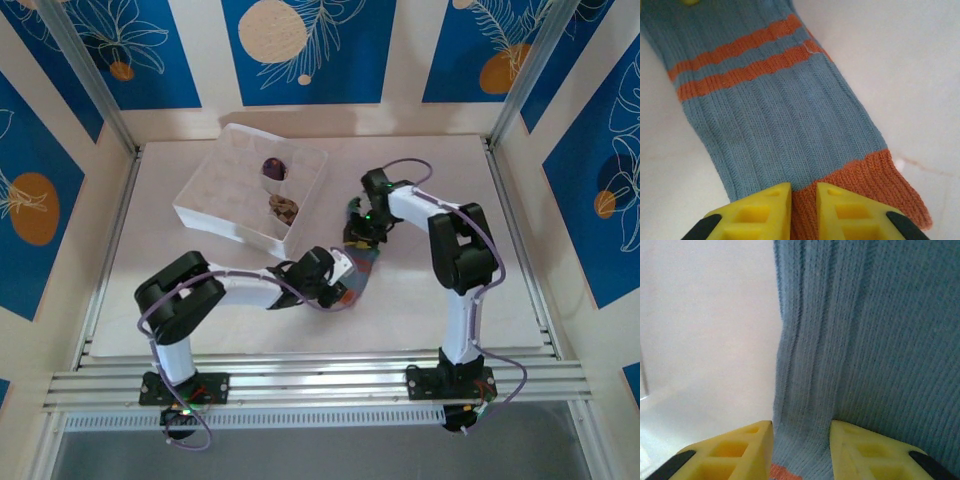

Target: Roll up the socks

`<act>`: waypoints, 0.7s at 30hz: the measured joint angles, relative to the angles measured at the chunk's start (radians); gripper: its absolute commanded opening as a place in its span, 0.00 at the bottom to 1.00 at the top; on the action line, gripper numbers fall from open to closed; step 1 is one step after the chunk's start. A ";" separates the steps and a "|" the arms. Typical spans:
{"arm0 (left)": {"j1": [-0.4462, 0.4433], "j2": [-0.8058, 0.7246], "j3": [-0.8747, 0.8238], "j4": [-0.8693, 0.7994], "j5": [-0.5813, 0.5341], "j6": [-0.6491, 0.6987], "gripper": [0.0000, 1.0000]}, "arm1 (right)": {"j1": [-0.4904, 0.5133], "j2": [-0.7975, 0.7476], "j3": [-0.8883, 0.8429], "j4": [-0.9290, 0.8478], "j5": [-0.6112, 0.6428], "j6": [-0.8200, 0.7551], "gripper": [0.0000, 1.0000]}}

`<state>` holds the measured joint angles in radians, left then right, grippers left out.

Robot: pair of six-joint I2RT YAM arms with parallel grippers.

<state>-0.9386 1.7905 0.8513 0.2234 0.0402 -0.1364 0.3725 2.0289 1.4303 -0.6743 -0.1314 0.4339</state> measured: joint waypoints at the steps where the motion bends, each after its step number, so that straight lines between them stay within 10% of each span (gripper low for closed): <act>1: 0.011 -0.017 -0.011 -0.003 -0.006 0.000 0.20 | 0.021 -0.001 0.009 0.004 -0.001 -0.013 0.41; 12: 0.119 -0.269 -0.230 0.068 -0.028 -0.032 0.24 | 0.072 -0.398 -0.240 0.063 0.057 -0.266 0.48; 21: 0.170 -0.382 -0.380 0.079 -0.013 -0.119 0.32 | 0.403 -0.459 -0.444 0.081 0.414 -0.640 0.56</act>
<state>-0.7689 1.4086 0.4713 0.3019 0.0269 -0.2558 0.7757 1.5703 0.9863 -0.5930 0.2821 -0.2058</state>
